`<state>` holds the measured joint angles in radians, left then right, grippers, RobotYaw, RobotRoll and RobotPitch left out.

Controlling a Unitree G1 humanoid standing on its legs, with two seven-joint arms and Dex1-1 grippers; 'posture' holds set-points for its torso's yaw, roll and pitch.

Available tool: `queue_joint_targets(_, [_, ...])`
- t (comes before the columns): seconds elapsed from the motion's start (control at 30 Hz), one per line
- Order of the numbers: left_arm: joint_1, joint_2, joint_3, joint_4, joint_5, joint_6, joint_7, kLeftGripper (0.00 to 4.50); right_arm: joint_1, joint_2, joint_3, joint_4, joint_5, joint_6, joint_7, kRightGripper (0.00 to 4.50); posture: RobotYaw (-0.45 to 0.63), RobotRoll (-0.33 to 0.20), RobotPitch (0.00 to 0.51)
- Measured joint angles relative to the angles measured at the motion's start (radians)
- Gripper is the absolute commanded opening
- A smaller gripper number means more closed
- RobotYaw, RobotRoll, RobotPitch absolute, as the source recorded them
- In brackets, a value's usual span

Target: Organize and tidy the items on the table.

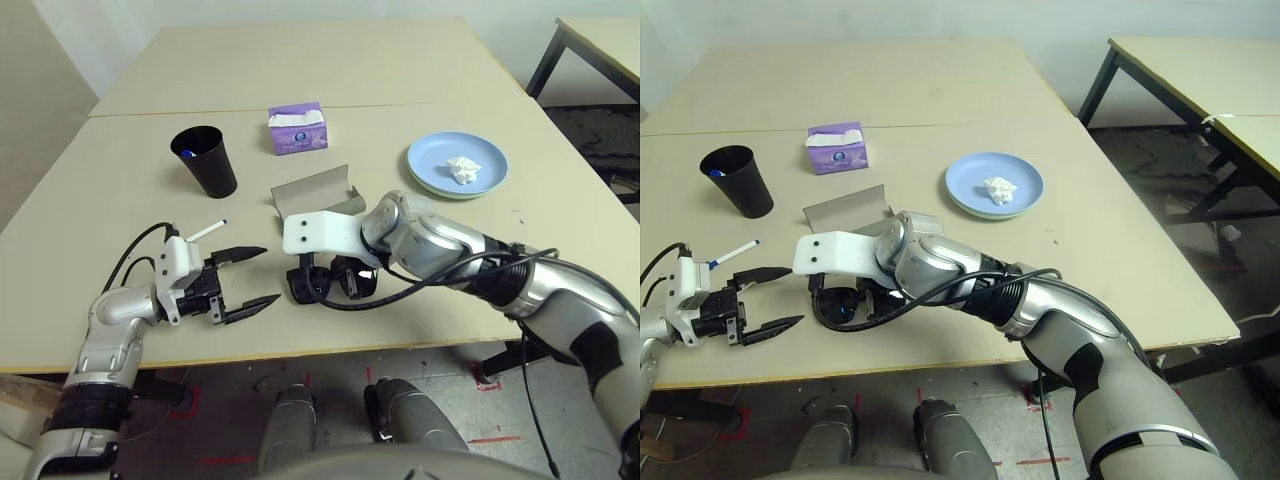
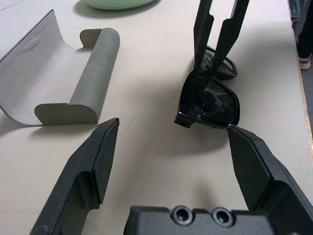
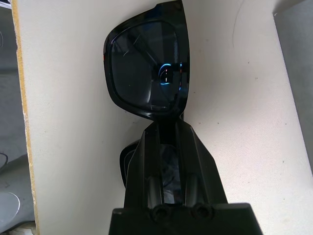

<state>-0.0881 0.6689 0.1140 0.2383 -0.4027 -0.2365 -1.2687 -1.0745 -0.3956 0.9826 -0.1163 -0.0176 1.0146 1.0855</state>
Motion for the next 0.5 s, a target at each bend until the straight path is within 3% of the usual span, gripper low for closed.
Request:
queue_joint_targets(0.27, [-0.005,-0.008,-0.001,0.0,0.001,0.002,0.005,4.5,-0.032,-0.139,0.082,-0.02,-0.085,-0.129,0.101,0.13,-0.05,0.0,0.117])
queue_joint_targets(0.4, [-0.003,-0.018,-0.004,-0.001,0.001,0.002,0.009,4.5,-0.045,-0.126,0.085,0.035,-0.125,-0.195,0.122,0.13,-0.05,0.0,0.114])
queue_joint_targets(0.5, [0.01,-0.019,-0.004,-0.003,0.001,0.002,0.012,4.5,-0.064,-0.063,0.06,0.103,-0.139,-0.202,0.119,0.13,-0.05,0.0,0.113])
